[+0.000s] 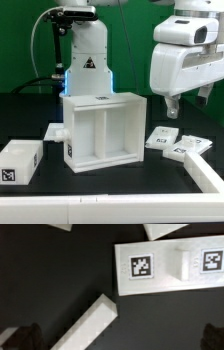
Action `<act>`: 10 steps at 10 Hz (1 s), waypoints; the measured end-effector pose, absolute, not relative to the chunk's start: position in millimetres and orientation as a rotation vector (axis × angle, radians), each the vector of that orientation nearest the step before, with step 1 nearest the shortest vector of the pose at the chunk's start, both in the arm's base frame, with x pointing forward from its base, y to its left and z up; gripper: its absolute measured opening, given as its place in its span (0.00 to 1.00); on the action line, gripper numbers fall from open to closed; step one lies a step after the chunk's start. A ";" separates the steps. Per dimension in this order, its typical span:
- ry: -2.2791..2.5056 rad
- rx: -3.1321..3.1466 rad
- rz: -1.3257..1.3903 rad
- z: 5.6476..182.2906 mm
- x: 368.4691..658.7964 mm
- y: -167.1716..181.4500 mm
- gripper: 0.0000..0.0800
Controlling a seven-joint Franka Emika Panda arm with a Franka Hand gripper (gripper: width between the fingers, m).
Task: Assemble cabinet
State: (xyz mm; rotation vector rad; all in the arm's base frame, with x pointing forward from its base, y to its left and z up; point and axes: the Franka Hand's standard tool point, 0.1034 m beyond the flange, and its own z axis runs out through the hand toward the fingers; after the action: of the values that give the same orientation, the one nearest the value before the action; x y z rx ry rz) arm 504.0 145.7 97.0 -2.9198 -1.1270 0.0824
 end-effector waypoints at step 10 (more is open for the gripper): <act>-0.497 -3.119 0.350 107.7 551.9 87.8 1.00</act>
Offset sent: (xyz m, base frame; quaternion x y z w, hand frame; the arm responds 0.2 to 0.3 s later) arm 0.0569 -0.0466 0.0092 0.0376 -0.1122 0.2731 0.9547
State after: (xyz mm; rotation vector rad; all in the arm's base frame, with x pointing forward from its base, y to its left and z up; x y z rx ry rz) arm 551.9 87.8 107.7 -3.1187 -0.4974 0.3497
